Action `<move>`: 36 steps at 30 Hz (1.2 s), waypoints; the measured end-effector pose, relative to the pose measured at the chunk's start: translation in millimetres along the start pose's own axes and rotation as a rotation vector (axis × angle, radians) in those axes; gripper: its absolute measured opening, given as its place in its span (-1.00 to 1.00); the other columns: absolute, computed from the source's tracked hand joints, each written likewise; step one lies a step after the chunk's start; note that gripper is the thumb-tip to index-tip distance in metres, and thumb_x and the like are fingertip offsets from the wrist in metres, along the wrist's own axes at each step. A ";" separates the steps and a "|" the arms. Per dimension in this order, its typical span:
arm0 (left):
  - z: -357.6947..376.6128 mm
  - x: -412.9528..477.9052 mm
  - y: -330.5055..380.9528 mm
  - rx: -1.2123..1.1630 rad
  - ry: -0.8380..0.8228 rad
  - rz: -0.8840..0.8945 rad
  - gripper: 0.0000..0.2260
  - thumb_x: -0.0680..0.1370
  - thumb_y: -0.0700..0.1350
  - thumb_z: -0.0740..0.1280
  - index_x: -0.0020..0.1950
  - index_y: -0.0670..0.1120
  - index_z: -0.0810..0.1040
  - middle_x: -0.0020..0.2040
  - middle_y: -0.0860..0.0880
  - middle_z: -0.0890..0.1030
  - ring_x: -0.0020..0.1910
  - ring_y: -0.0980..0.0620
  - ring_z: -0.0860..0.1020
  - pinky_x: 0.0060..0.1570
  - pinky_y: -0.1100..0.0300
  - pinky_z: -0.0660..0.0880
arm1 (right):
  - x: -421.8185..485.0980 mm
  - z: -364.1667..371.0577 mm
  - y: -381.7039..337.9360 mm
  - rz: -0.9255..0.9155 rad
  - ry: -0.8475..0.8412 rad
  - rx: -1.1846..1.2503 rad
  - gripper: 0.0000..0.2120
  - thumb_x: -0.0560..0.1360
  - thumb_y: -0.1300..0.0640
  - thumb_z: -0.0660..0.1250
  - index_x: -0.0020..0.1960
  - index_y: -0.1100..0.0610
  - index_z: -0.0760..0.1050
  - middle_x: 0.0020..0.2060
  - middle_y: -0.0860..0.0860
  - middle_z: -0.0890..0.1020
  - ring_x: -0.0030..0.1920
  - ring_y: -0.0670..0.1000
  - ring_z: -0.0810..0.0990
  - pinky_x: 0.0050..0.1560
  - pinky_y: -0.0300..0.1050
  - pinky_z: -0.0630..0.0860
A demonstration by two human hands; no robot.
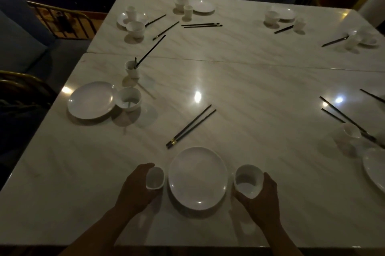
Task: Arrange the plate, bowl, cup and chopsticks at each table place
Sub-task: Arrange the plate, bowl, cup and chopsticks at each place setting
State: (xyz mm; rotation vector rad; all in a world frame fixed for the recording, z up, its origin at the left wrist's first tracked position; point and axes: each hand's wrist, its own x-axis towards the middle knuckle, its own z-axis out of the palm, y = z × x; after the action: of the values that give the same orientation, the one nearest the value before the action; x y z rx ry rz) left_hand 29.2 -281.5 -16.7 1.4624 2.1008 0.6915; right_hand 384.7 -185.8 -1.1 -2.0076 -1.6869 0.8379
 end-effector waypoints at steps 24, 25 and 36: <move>-36.4 81.5 0.5 0.121 0.091 -0.142 -0.70 0.42 -0.07 0.49 0.13 -0.05 0.60 -0.08 -0.01 0.65 -0.17 0.11 0.55 -0.14 0.24 0.49 | 155.0 116.4 -182.9 0.170 -0.397 0.124 -0.81 0.40 0.10 0.39 -0.17 0.24 0.59 -0.23 0.18 0.68 -0.24 0.14 0.68 -0.23 -0.03 0.63; -37.5 90.0 -1.6 0.128 0.074 -0.127 -0.70 0.42 -0.06 0.48 0.13 -0.04 0.60 -0.08 0.00 0.64 -0.17 0.10 0.56 -0.12 0.23 0.51 | 157.0 124.1 -187.2 0.181 -0.377 0.090 -0.79 0.41 0.07 0.39 -0.15 0.24 0.59 -0.23 0.14 0.68 -0.25 0.10 0.66 -0.23 -0.06 0.62; -6.6 211.9 27.9 0.092 -0.130 0.003 -0.71 0.46 0.04 0.38 0.14 -0.02 0.58 -0.09 0.03 0.63 -0.11 0.03 0.58 -0.01 0.11 0.54 | 161.8 151.8 -199.6 0.375 -0.209 0.069 -0.77 0.40 0.06 0.42 -0.31 0.17 0.47 -0.38 0.04 0.56 -0.40 -0.03 0.53 -0.45 -0.26 0.38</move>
State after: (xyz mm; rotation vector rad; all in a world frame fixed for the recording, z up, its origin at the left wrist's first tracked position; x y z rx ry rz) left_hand -21.2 -73.7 -15.2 1.5178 2.0550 0.4926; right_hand 151.8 0.0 -19.3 -2.2915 -1.3751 1.2513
